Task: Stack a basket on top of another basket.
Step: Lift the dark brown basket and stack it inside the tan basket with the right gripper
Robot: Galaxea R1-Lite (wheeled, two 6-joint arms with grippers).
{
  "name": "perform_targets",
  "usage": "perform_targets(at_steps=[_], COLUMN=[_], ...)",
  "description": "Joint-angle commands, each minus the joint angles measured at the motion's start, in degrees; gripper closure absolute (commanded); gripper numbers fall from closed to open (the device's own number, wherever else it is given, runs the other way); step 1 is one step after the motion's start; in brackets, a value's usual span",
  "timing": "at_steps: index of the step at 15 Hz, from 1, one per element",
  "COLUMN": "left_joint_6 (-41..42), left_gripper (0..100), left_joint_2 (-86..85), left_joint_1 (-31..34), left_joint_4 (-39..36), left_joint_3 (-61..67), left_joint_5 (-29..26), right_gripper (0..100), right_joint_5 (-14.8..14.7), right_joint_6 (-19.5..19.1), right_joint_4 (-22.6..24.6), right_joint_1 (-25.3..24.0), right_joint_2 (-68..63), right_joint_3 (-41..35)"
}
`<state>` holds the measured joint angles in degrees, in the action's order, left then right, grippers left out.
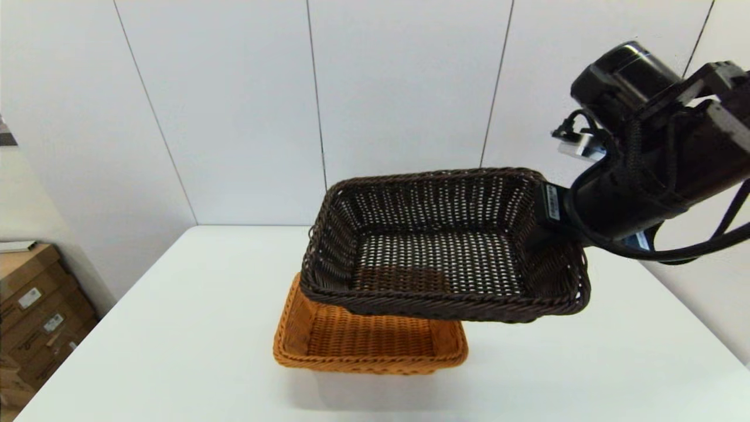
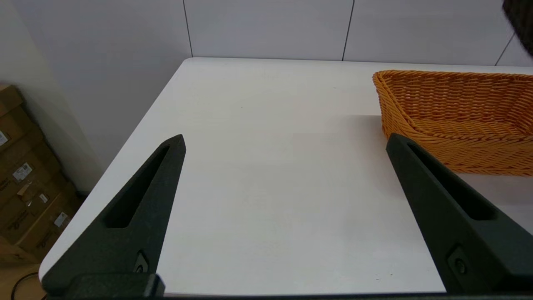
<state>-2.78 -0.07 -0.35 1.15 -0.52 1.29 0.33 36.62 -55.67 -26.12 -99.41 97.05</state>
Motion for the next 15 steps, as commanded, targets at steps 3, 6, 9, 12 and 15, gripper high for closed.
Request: perform_targets(at_steps=[3, 6, 9, 12, 15], left_joint_6=[-0.03, -0.03, -0.03, -0.03, -0.03], left_gripper=[0, 0, 0, 0, 0], left_joint_2=[-0.01, -0.01, -0.01, -0.01, -0.01], left_joint_1=[0.00, 0.00, 0.00, 0.00, 0.00], left_joint_4=[0.00, 0.00, 0.00, 0.00, 0.00], left_joint_3=[0.00, 0.00, 0.00, 0.00, 0.00], left_joint_5=[0.03, 0.03, 0.03, 0.03, 0.03], right_gripper=[100, 100, 100, 100, 100], right_joint_5=[1.96, 2.83, 3.19, 4.59, 6.79], right_joint_6=[0.12, 0.38, 1.70, 2.67, 4.51], right_joint_4=[2.06, 2.15, 2.15, 2.15, 2.24], right_joint_1=[-2.79, -5.34, -6.75, -8.42, -8.68], right_joint_2=[-7.72, -12.47, -16.07, -18.80, -20.56], right_joint_3=[2.35, 5.87, 8.42, 10.27, 11.06])
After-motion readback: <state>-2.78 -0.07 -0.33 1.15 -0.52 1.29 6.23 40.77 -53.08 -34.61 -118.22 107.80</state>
